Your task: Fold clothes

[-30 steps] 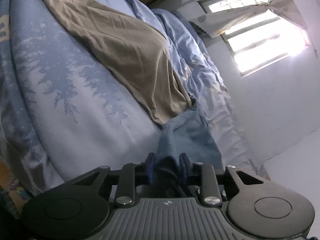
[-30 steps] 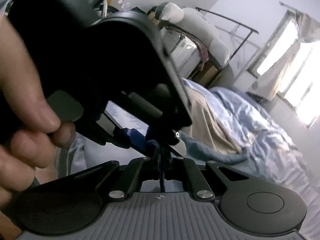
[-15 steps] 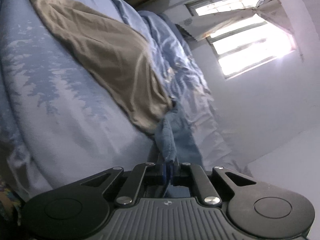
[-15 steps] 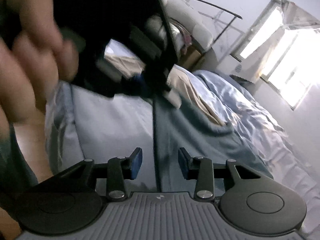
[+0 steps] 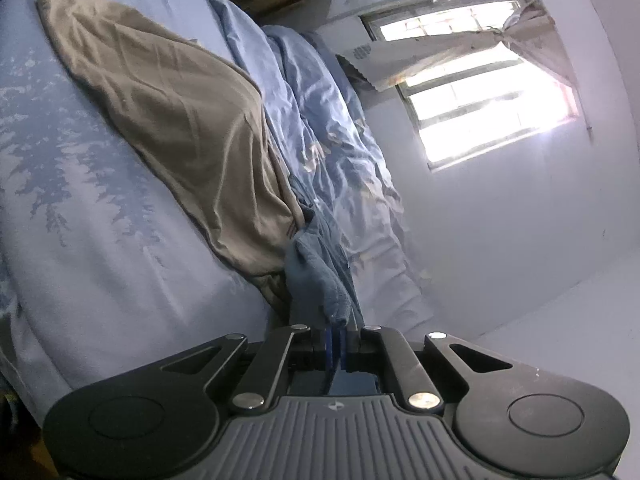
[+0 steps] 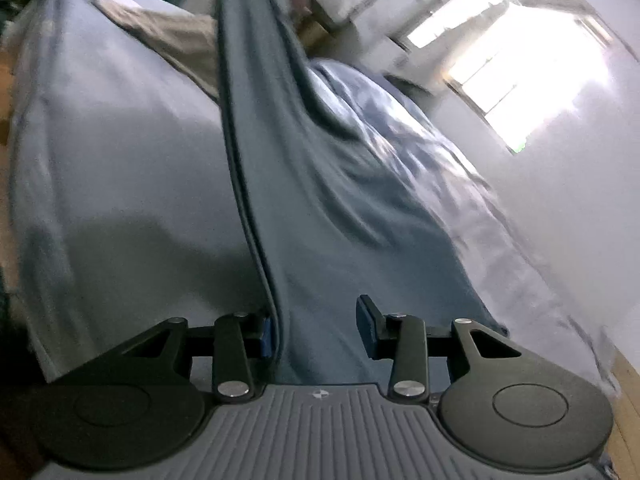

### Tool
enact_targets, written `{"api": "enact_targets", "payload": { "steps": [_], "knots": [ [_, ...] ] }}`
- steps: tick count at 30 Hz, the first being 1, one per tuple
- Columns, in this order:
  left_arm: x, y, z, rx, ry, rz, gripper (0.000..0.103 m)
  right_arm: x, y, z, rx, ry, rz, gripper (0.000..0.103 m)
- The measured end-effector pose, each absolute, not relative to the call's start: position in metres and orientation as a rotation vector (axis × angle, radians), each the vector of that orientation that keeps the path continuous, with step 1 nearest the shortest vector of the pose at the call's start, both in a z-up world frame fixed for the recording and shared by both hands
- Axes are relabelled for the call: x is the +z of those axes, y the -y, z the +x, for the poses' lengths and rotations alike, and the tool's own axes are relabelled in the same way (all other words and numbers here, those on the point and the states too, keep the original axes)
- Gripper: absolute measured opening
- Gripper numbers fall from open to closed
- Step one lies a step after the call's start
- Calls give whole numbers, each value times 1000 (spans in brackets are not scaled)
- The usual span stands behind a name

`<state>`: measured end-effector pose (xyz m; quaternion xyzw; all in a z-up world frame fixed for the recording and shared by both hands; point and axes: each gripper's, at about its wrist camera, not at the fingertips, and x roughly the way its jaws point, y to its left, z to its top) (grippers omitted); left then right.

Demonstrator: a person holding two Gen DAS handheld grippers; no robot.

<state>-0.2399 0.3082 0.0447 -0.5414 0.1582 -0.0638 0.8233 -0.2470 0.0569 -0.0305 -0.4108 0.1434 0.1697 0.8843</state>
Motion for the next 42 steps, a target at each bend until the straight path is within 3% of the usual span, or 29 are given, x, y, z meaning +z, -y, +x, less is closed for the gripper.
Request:
{"api": "enact_targets", "payload": {
  "steps": [10,25,42],
  "knots": [
    [61,-282,-231,-161,-326,-1108,0,-25,4,-259,325,-285,-864,39],
    [107,-301,-241,-120,-226,-1082,0,-42,-36,-262,397,-252,-887,39],
    [109,-307,-233,-83,-231,-1089,0,-58,116,-214,172,-454,-1090,39]
  ]
}}
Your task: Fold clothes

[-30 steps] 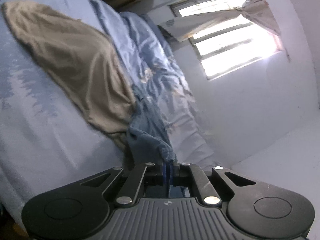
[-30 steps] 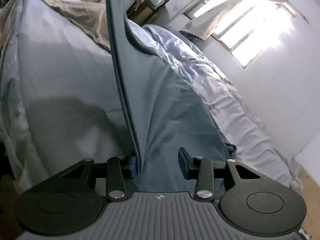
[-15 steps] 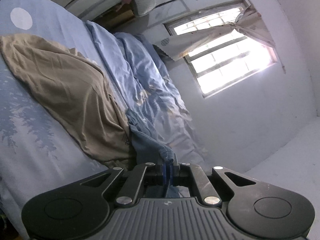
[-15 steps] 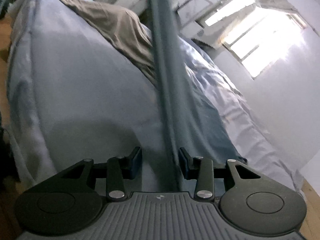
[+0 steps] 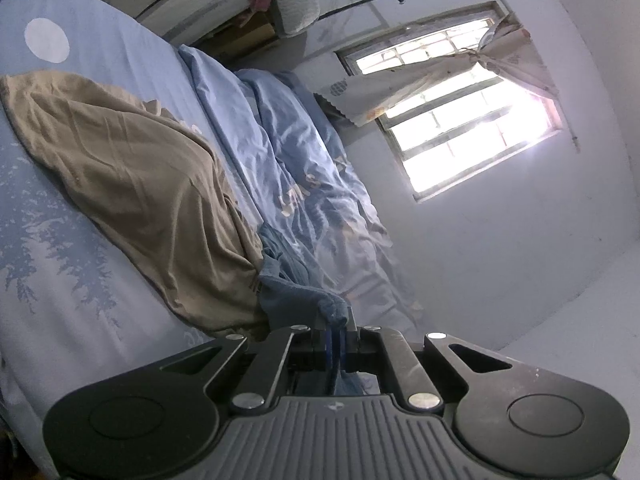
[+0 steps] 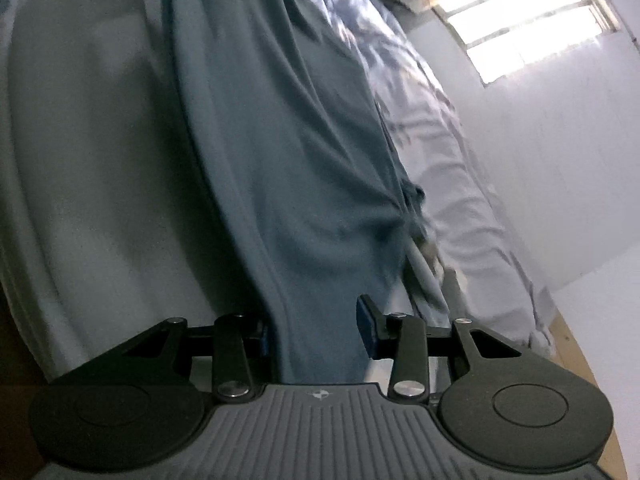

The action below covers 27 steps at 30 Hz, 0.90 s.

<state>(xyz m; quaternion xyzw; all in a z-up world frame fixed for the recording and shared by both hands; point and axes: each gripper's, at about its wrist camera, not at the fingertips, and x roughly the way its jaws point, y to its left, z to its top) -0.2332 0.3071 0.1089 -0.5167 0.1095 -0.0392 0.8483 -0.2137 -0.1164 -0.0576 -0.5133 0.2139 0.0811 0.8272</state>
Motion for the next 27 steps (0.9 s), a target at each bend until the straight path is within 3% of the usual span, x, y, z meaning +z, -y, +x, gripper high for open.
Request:
{"api": "enact_targets", "payload": {
  "steps": [6,14,17,27],
  "knots": [
    [112,-305,-230,-72,-229,-1072,0,-61,142,-219,154,-453,-1132,39],
    [113,-302,-229,-44,-241,-1054,0,-79,144,-220,208,-439,-1234,5],
    [116,-302,-229,-36,-244,-1046,0,-72,149,-214,229,-450,-1220,1],
    [157,-301,-229,-86,-181,-1008,0,77,191,-206,40,-177,-1024,0]
  ]
}}
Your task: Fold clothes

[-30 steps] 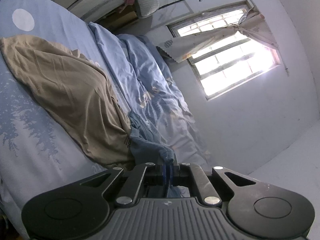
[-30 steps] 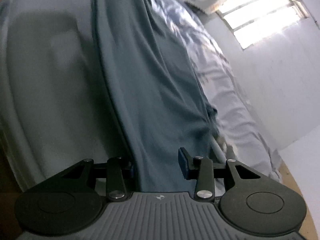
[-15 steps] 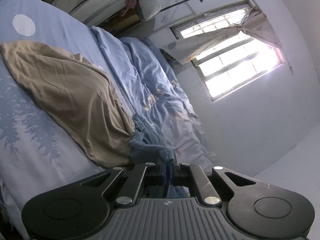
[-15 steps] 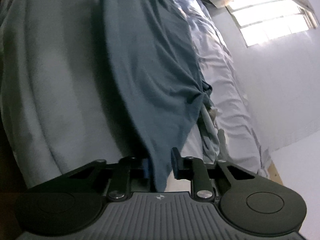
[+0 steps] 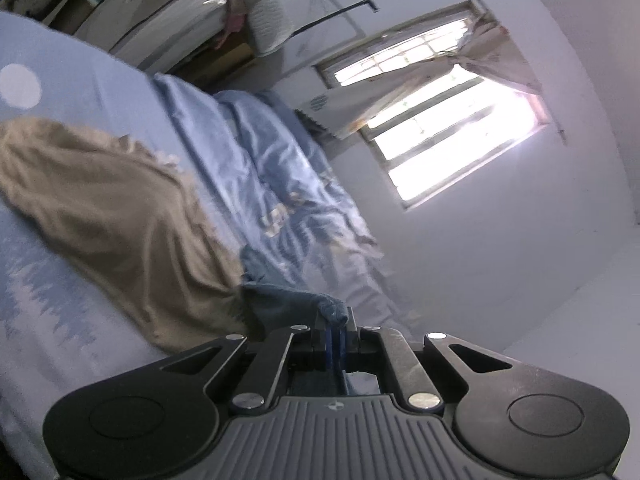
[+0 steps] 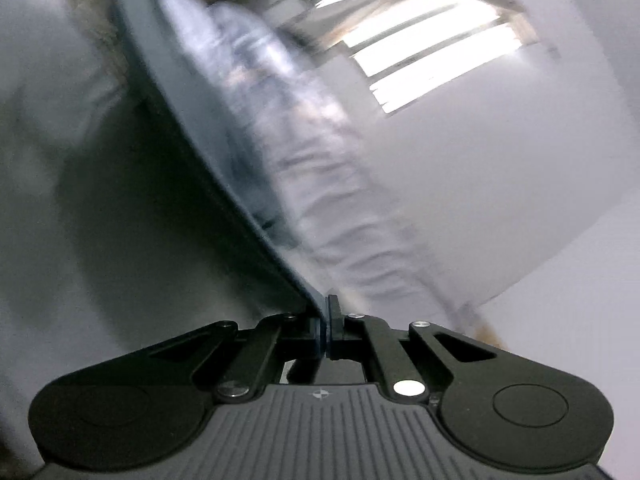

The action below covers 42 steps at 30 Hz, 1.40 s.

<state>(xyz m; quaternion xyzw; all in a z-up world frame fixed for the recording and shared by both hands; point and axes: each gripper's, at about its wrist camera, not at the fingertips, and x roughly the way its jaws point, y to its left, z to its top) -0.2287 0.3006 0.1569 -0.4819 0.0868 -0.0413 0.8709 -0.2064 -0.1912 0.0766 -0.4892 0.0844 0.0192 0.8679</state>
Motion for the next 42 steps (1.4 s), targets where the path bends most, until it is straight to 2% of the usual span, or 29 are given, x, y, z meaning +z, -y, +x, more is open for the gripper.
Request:
{"api": "enact_targets", "payload": {
  "steps": [5,14,27,35,42],
  "knots": [
    [187,-300,-229,-120,-134,-985,0,151,193,-212,-30,-23,-996,0],
    [261,-297,-237,-208,-10,-899,0,245,196,-235,-164,174,-900,0],
    [336,-281,-289,-358,140,-843,0,279,213,-312,-237,270,-859,0],
    [348,-283,-332,-392,166,-854,0,288,213,-371,-257,320,-829,0],
    [337,-289,-353,-375,169,-880,1,283,210,-401,-266,341,-797,0]
  ]
}}
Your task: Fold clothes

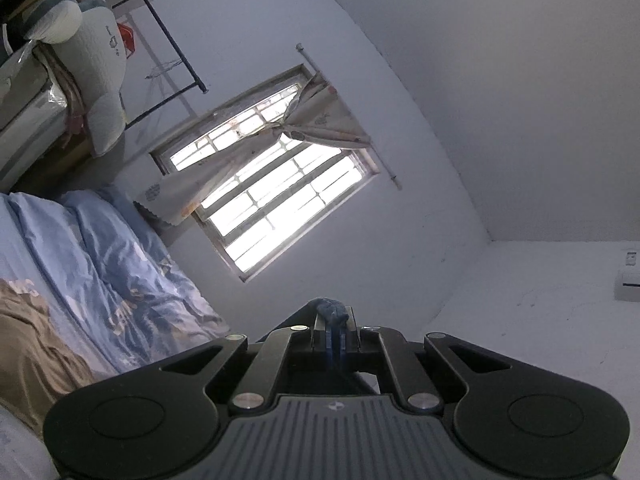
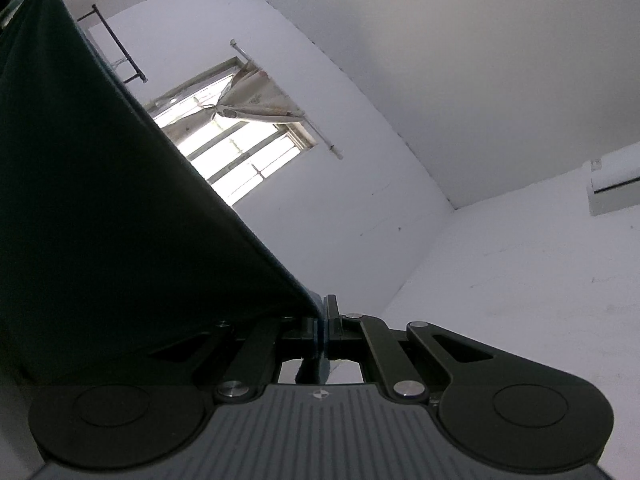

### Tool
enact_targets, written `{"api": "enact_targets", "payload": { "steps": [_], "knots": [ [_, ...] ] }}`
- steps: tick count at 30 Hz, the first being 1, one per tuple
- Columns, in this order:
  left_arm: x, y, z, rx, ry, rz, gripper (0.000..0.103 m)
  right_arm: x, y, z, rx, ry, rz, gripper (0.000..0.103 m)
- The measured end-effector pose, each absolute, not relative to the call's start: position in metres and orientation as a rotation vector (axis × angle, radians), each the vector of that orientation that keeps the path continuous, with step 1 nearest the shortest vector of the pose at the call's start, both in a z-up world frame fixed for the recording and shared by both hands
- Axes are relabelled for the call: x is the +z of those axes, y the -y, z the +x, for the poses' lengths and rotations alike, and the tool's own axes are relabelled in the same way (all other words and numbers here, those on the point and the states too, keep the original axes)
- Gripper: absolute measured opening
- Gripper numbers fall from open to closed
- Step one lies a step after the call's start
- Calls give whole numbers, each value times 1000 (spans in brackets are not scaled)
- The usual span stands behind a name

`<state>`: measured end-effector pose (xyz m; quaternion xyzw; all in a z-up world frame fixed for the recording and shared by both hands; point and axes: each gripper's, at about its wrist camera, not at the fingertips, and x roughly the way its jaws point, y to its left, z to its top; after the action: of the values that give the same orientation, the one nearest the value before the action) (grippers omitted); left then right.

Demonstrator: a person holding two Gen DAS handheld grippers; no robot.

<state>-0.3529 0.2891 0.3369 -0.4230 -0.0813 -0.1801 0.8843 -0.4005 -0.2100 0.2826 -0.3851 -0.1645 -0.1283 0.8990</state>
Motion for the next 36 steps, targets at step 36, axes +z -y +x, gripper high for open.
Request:
{"api": "enact_targets", "payload": {
  "steps": [36],
  "knots": [
    [206,-278,-71,-57,-349,-936,1,197,239,-138,57,-216,-802,0]
  ]
}}
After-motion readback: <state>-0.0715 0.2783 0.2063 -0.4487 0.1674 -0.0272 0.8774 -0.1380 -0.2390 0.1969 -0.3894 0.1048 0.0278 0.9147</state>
